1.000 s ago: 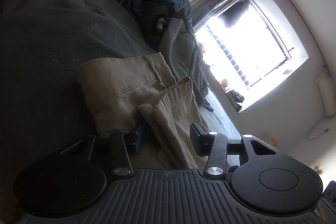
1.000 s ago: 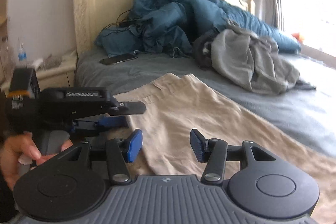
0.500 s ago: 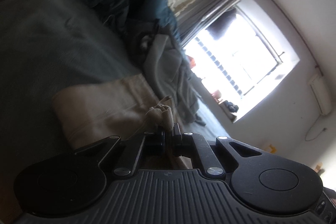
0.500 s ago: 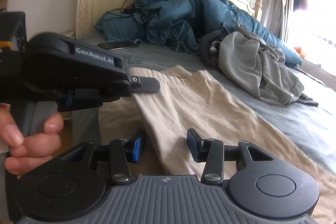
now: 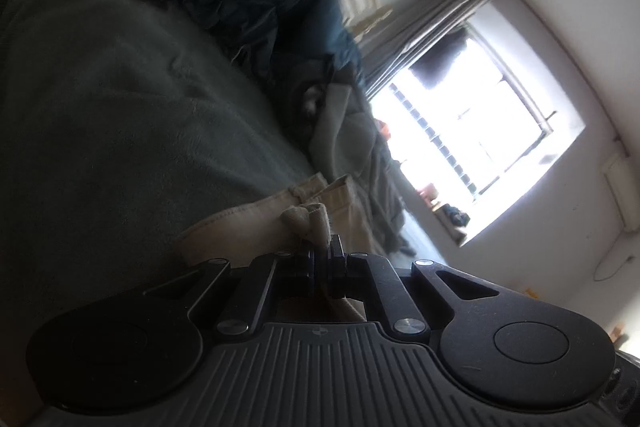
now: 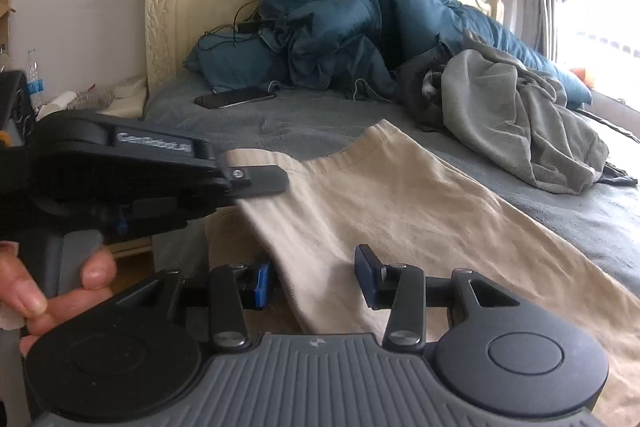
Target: Fold clothes
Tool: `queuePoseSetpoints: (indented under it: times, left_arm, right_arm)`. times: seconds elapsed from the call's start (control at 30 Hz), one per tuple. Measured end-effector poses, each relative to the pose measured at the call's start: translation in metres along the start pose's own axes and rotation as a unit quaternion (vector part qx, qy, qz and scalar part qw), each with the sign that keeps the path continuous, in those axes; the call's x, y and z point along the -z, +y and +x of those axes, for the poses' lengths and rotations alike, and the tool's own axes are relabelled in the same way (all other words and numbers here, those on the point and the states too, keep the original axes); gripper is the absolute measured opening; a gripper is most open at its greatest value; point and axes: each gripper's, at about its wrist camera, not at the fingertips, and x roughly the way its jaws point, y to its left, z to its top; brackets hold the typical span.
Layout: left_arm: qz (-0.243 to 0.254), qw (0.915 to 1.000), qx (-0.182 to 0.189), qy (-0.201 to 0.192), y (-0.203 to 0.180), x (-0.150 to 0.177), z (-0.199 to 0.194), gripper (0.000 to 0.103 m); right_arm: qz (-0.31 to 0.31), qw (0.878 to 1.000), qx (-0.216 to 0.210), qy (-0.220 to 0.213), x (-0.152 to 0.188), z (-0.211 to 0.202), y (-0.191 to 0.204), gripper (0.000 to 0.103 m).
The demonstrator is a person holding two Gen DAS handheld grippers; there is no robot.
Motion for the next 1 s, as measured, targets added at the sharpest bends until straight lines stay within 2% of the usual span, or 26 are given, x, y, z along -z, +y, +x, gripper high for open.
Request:
queuePoseSetpoints:
  times: [0.1,0.27,0.43,0.57,0.7,0.83,0.9,1.0]
  left_arm:
    - [0.022,0.9997,0.000,-0.014,-0.008,0.000,-0.007,0.004]
    - [-0.011,0.9998,-0.016,-0.004,0.006,0.006,-0.011,0.004]
    - [-0.010,0.9998,-0.018,-0.006,0.007,0.004,-0.012,0.004]
    - [-0.030,0.9993,-0.021,0.004,0.016,0.002,-0.004,0.004]
    - [-0.048,0.9982,-0.029,0.021,0.026,0.002,0.000,0.004]
    - [-0.061,0.9969,-0.030,0.039,0.031,-0.001,0.001,0.010]
    - [-0.079,0.9954,-0.026,0.048,0.033,-0.004,-0.002,0.011]
    - [-0.092,0.9941,-0.031,0.049,0.029,-0.007,-0.009,0.014]
  right_arm:
    - [-0.007,1.000,-0.002,-0.007,-0.001,-0.002,0.002,0.045]
    - [-0.001,1.000,-0.005,-0.002,0.003,0.006,0.004,0.045]
    - [-0.002,1.000,-0.010,-0.004,0.005,0.005,0.006,0.045]
    - [0.009,1.000,-0.018,0.000,0.004,0.005,0.003,0.046]
    - [0.033,0.998,-0.059,0.005,0.006,-0.004,-0.002,0.050]
    - [0.086,0.990,-0.113,0.005,0.010,-0.020,-0.014,0.052]
    - [0.124,0.981,-0.146,-0.001,0.014,-0.033,-0.023,0.052]
    - [0.197,0.961,-0.192,-0.012,0.023,-0.056,-0.040,0.052]
